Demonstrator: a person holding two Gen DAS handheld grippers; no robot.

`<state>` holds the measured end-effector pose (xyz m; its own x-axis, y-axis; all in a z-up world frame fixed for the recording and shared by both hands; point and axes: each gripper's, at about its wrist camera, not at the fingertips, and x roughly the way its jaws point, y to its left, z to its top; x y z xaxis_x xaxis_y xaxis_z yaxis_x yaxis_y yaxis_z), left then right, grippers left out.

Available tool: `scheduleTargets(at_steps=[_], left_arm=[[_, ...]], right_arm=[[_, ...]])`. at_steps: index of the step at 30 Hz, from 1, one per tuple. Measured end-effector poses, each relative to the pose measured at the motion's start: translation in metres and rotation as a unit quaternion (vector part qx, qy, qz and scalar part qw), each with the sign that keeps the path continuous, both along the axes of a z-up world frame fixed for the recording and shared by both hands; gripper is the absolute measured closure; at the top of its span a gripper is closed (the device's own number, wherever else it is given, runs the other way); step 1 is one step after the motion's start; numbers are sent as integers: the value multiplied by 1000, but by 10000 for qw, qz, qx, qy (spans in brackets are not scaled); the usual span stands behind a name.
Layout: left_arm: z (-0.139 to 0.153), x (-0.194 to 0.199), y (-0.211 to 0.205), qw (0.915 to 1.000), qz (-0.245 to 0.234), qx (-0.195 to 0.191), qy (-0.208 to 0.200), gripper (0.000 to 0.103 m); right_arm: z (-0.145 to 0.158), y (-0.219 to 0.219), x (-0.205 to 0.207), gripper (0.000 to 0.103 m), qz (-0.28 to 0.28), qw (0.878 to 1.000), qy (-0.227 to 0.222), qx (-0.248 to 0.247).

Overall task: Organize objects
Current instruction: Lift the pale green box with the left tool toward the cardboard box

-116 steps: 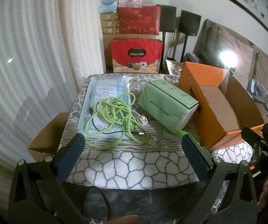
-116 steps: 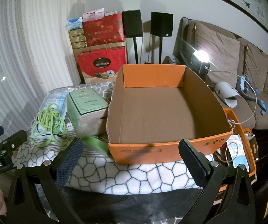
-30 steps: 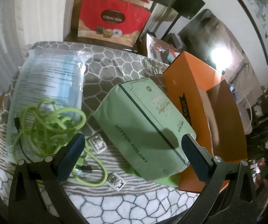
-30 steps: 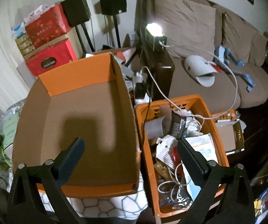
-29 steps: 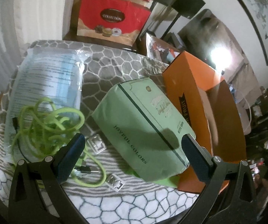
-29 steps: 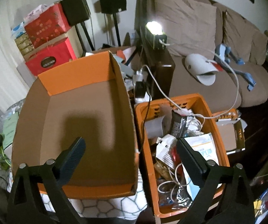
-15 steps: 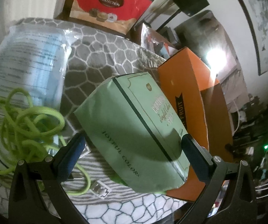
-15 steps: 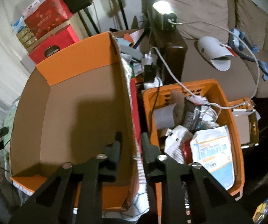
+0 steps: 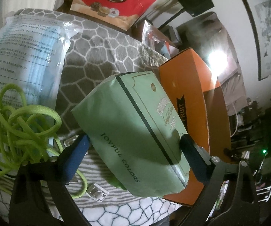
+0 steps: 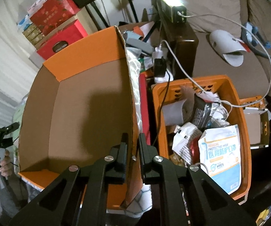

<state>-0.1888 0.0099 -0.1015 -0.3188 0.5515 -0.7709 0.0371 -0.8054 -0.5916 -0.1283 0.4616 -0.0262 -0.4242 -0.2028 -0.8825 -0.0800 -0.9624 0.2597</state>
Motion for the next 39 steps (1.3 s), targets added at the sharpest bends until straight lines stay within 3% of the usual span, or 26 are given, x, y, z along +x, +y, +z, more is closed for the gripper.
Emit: scheduleTargets(at_steps=[9,15,21,31,39], left_arm=[[-6,-4,-1,9996,45,189,-186,7],[1,-1,-1,9999,54,88,-36,21],[12,6,-3,9999,16,25,162,29],[33,16,-19,9988,11,370,325,35],[81,25,-13,9948,-192,637,769,37]], right_arm=[[-6,21,-10,93,270,9965,-355,-714],[-5,15,-15,92,436,9966,-534,-458],[-6,16,-17,92,493,9962,-592,-396],[-4,12,-18,92,491,9967,-577,-291],[-1,4,-18,93,540,9969,-572,-7]])
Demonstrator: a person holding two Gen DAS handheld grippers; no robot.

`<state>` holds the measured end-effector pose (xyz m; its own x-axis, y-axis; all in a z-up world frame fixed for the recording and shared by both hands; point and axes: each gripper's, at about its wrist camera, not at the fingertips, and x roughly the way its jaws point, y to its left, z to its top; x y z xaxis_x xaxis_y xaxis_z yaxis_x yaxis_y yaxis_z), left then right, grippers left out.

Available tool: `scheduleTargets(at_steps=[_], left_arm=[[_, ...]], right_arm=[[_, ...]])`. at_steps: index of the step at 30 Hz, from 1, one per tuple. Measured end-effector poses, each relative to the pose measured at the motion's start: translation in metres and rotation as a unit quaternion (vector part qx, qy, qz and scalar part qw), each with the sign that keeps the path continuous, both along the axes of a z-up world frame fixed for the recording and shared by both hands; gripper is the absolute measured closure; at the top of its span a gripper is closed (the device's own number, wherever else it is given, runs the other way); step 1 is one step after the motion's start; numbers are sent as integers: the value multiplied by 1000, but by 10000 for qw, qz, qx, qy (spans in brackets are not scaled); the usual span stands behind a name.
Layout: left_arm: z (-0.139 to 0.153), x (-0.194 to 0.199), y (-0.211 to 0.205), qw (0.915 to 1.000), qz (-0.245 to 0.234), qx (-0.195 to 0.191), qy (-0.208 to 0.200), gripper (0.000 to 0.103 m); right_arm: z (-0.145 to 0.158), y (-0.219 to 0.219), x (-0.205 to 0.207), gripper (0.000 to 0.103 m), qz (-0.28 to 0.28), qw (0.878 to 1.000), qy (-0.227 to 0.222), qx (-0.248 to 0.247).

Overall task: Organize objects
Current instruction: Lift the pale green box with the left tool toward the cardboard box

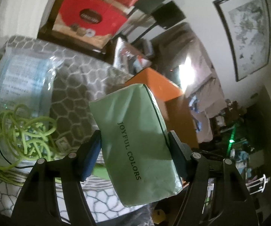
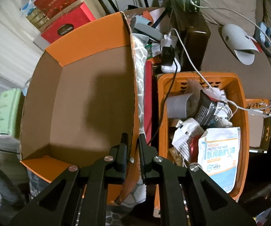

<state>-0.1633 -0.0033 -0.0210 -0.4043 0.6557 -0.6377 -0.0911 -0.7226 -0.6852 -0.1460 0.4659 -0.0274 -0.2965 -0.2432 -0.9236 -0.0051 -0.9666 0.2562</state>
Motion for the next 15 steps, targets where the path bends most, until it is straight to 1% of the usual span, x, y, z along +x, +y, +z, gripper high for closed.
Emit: scheduleTargets(at_steps=[5,9,12,15], left_arm=[[30,3,18,9993,-234,210,210,37],[47,1,47,9979,-510,194,350,37],[48,-2,76,9962,-780,142,359,37],[41,-6,106,9944,-1005,91,327,37]], right_arm=[[0,-1,0,93,30,10000,21,68],[0,-1,1,93,30,10000,18,69],[0,-1,1,93,23,10000,17,60],[0,-1,1,93,24,10000,16,64]])
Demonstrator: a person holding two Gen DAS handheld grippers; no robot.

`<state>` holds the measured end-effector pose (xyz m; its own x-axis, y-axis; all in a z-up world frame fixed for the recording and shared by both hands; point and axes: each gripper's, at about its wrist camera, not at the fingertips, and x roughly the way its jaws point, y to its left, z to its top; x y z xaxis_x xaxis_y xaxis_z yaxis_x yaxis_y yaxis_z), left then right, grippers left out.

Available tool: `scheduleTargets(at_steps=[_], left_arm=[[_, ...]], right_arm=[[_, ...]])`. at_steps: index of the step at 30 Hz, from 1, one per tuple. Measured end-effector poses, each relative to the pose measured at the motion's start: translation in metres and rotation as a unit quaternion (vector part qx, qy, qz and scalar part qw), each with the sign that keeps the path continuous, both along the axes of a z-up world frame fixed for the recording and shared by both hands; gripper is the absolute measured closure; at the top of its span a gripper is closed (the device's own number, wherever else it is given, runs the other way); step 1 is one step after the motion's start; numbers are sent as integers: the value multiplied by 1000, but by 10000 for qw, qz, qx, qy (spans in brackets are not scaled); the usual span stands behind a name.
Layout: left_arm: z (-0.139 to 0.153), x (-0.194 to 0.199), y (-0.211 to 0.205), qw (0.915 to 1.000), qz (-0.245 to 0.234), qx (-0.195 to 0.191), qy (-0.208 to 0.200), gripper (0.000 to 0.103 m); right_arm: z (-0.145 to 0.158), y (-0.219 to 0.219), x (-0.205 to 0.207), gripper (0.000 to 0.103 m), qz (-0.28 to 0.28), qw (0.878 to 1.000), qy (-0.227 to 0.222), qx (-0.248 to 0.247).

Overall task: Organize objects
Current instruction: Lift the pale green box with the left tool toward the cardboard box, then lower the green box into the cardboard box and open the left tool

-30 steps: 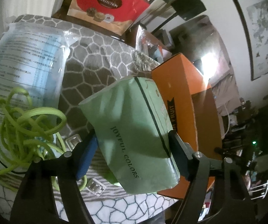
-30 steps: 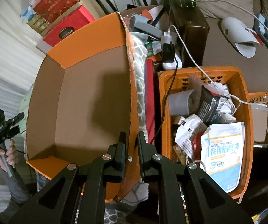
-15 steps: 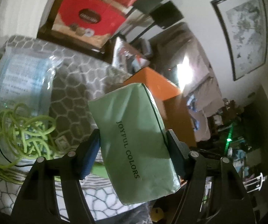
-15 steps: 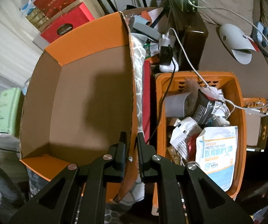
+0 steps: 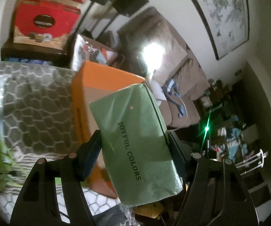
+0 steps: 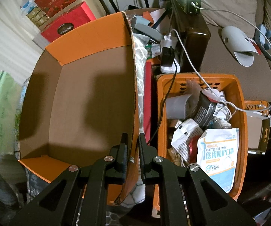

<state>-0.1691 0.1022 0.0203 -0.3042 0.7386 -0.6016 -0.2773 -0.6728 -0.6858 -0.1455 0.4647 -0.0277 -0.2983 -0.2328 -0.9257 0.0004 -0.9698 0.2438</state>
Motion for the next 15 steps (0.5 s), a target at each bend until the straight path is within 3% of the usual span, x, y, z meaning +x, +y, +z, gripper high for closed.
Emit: scheduleTargets(at_steps=[5,15], left_arm=[[-15,-6,38,9996,-239,-145,-48,37],[-44,-7,69,9971,-235,-713,-130,37]], right_arm=[[0,0,0,93,1,10000,4,11],[0,-1,1,93,-6,10000,1,-14]])
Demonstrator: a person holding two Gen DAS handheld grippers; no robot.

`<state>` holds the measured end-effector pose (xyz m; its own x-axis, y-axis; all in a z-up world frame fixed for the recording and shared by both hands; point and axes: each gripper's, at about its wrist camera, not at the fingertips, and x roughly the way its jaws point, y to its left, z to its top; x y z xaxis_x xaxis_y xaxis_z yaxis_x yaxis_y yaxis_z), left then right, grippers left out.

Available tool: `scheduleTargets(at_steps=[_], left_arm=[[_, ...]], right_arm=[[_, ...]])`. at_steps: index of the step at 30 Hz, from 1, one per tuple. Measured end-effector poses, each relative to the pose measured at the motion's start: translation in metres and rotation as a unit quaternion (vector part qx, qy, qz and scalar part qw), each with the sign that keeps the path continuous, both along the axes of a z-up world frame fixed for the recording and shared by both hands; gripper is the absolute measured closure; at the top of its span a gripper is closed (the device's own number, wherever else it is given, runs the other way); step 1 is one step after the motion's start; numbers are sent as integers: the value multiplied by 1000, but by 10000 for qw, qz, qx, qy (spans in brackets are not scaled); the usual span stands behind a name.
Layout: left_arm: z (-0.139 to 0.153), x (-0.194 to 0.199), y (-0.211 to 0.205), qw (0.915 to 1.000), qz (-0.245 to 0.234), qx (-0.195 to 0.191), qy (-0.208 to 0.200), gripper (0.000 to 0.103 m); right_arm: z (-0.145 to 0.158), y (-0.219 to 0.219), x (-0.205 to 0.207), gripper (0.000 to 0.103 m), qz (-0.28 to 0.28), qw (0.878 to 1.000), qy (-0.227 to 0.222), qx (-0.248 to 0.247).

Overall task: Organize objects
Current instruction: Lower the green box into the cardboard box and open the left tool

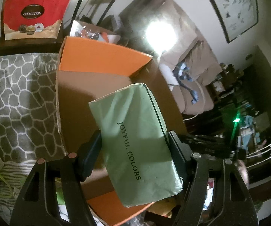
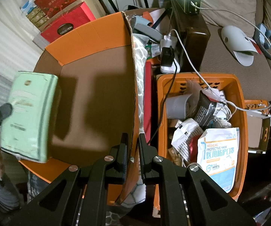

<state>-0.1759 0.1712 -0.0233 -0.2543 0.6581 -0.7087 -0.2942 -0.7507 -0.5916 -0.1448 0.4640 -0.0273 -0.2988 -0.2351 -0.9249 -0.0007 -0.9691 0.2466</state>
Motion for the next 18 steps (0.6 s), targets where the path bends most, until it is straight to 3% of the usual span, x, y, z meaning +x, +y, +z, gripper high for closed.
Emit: scheduleTargets(at_steps=[6,14,16,18], left_arm=[[-21,6,6,9993,59,-377,-33,37],[-16,19,20,9967,120,-767,243,35],[-15,21,19,9970,119,-732,240,38],[-12,20,14,9976,161,-644,204,33]], right_arm=[[0,0,0,93,-7,10000,2,-12],[1,1,1,93,-13,10000,6,-23],[0,1,1,93,-12,10000,1,-23],[0,1,1,93,-14,10000,4,-26]])
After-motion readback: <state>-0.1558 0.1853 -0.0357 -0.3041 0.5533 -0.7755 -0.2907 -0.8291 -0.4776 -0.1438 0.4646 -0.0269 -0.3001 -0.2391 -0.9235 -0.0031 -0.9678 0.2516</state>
